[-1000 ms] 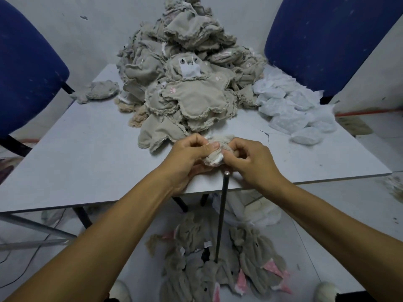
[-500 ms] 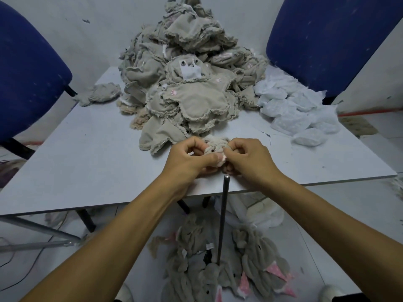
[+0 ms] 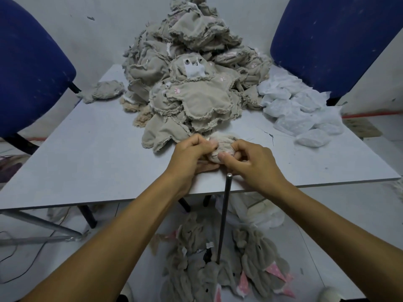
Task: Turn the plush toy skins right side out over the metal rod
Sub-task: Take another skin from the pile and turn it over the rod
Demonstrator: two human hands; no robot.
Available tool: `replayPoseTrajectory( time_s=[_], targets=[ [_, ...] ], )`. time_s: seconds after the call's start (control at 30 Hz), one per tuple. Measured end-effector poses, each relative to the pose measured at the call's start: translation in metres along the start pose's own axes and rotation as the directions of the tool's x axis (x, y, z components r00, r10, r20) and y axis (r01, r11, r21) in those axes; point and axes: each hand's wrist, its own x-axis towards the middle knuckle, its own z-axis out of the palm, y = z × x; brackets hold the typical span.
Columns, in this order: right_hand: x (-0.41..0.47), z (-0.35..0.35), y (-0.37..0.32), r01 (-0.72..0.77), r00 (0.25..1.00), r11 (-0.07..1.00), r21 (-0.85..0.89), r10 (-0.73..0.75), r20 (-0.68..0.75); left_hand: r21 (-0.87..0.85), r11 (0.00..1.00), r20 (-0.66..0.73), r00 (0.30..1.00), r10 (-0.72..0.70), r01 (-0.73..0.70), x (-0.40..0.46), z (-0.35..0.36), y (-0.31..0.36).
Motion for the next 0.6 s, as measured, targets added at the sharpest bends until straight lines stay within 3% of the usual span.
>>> replayPoseTrajectory(
  time_s=[0.17,0.4,0.6],
  targets=[
    [0.004,0.003,-0.002,-0.019,0.999,1.0,-0.018,0.019,-0.04,0.073,0.992,0.003,0.995,0.102,-0.102,-0.004,-0.002,-0.006],
    [0.005,0.008,-0.002,-0.059,0.994,0.997,-0.05,0.054,-0.096,0.498,0.848,-0.143,0.948,0.284,-0.179,-0.009,0.008,-0.015],
    [0.009,0.011,-0.004,-0.121,0.985,0.991,-0.054,0.113,-0.126,0.576,0.8,-0.178,0.929,0.325,-0.169,-0.011,0.014,-0.019]
  ],
)
